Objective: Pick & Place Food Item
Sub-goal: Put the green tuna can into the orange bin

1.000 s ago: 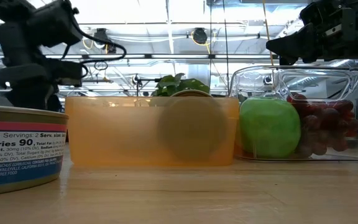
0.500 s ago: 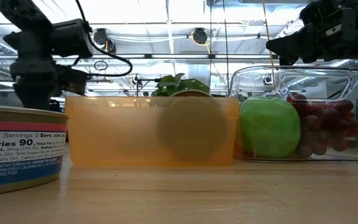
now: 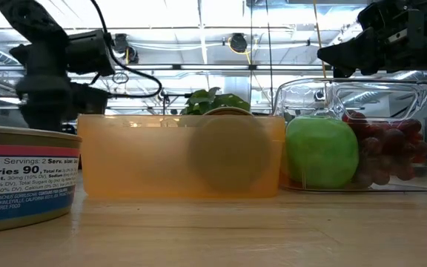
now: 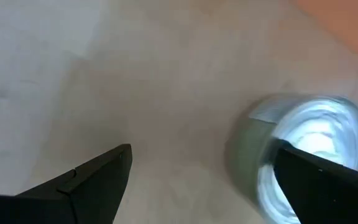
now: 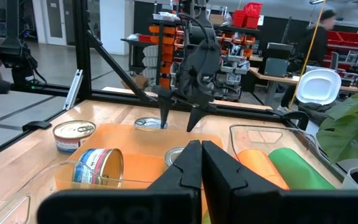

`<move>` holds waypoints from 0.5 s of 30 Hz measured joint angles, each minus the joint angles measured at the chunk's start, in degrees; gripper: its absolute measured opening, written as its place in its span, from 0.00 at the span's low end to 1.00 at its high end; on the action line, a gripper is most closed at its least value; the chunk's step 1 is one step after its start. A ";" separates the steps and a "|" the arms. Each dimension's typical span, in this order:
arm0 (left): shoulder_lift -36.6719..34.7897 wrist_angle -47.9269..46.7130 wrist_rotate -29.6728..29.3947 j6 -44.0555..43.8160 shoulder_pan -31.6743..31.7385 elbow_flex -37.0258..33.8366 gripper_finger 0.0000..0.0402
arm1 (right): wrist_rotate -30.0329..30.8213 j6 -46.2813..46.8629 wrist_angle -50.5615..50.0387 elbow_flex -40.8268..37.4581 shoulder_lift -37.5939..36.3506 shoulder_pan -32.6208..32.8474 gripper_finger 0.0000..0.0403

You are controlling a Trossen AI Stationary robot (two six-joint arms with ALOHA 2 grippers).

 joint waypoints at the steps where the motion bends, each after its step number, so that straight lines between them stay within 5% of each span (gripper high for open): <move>1: 0.80 0.05 -2.34 0.10 0.04 0.07 0.97 | 0.00 0.02 0.00 0.00 0.00 -0.02 0.00; 6: 2.97 2.40 -9.54 -3.17 1.90 0.30 0.97 | 0.02 0.00 0.02 0.02 0.00 -0.02 0.00; 15: 3.10 0.21 -14.05 -11.27 5.18 0.41 0.97 | 0.00 0.02 0.00 0.02 0.00 -0.02 0.00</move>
